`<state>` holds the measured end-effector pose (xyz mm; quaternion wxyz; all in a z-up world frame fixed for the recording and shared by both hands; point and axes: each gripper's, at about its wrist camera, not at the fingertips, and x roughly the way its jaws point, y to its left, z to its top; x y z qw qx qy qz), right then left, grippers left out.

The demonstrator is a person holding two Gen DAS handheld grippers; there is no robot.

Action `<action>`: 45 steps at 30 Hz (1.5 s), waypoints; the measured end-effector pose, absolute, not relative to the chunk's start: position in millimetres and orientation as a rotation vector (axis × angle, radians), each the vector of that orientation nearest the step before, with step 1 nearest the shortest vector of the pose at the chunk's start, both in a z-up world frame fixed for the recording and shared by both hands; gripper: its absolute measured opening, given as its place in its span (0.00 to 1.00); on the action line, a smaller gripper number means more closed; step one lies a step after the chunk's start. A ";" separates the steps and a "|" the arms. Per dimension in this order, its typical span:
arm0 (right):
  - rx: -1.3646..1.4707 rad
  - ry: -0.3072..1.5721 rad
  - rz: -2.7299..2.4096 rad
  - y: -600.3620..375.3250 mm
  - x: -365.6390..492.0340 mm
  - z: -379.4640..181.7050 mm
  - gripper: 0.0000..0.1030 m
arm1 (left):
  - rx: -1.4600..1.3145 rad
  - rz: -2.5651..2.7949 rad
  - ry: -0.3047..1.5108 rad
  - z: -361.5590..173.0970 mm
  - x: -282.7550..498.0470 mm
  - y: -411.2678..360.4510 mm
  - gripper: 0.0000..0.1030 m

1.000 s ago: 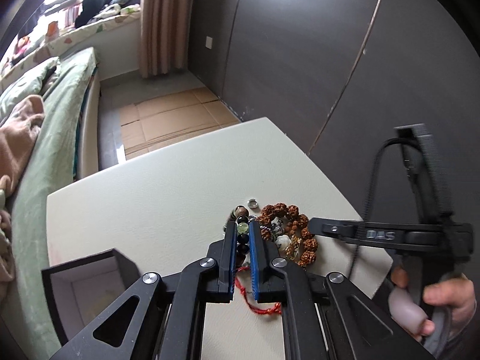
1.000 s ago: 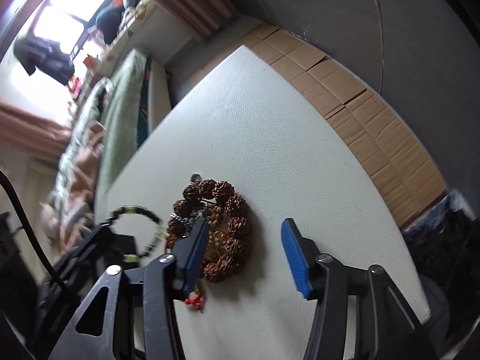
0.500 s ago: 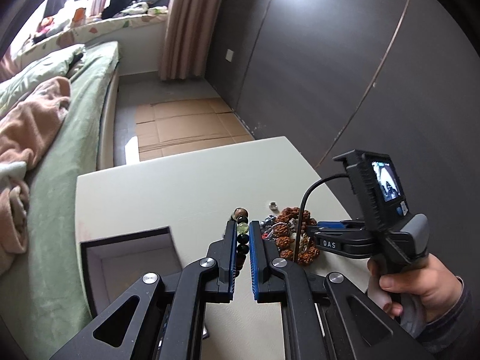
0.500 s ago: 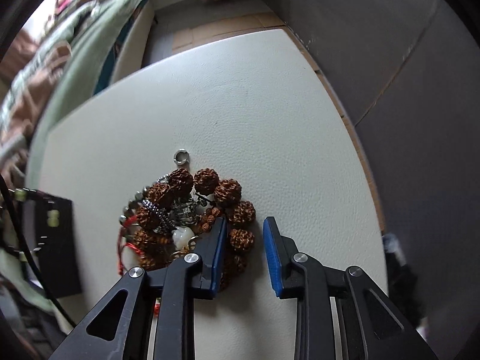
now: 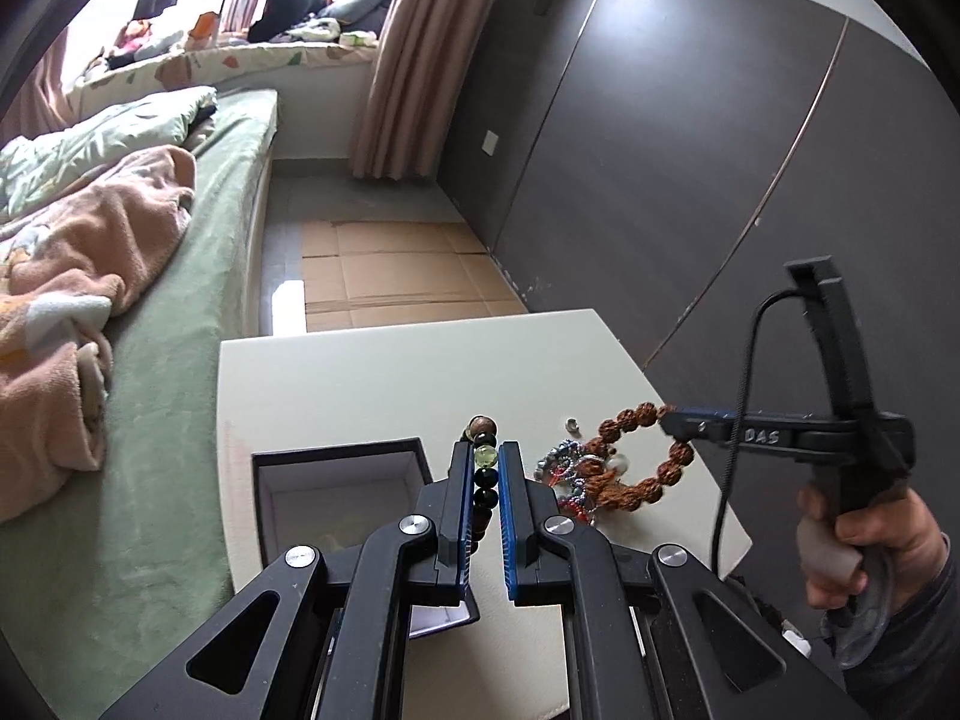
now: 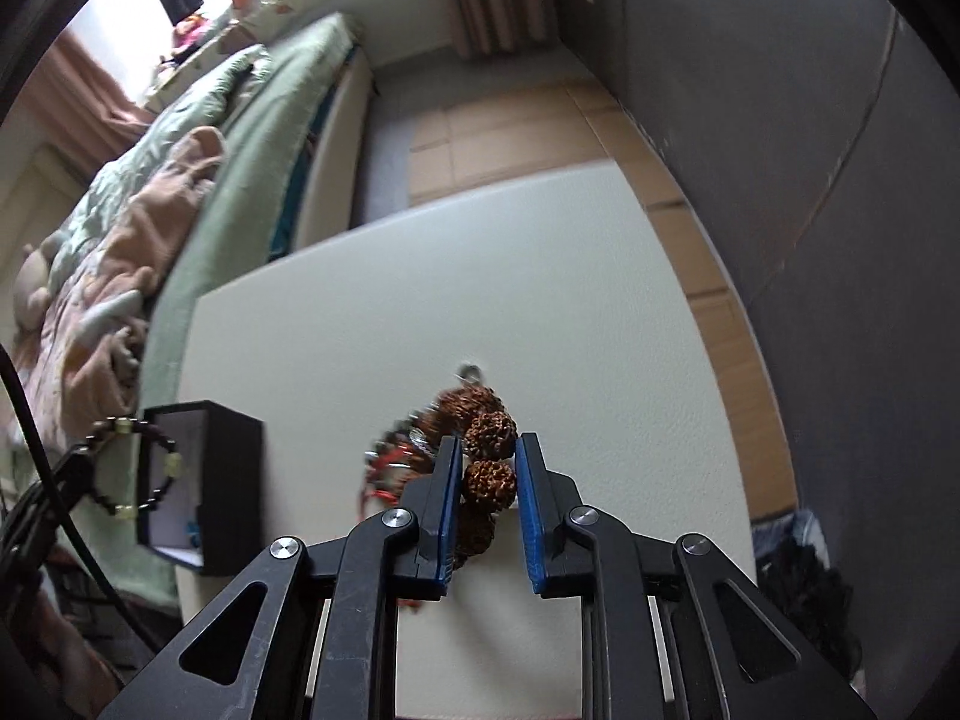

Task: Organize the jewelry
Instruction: 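Lift the dark bead bracelet with the left tool while the right tool grasps the brown bead bracelet, then drop the dark bracelet into the box with the left tool while the right tool drops the brown bracelet in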

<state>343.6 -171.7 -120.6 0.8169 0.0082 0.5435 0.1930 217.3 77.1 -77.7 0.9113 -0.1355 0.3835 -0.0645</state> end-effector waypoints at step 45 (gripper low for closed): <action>-0.135 0.690 0.640 -51.8 231.5 114.4 0.19 | -0.527 -0.044 0.684 -49.9 156.0 166.7 0.79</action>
